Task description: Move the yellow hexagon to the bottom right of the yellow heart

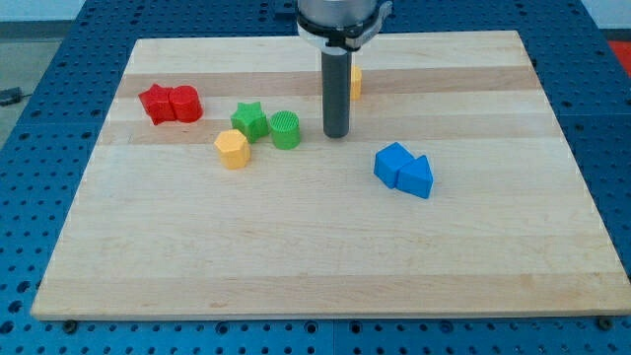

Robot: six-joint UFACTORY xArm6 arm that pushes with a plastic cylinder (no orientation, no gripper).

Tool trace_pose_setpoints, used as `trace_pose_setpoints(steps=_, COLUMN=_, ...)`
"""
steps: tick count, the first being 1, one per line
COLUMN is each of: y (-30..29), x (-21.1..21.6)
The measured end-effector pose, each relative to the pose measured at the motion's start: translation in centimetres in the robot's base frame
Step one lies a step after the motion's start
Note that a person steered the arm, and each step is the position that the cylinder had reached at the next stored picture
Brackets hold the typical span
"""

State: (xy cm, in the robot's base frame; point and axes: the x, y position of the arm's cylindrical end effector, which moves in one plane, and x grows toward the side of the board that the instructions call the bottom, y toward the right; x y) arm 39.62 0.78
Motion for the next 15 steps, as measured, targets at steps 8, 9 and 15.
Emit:
trace_pose_setpoints(steps=8, y=-20.0, x=2.0)
trace_pose_setpoints(steps=9, y=-14.6, x=2.2)
trace_pose_setpoints(steps=15, y=-4.8, x=11.9)
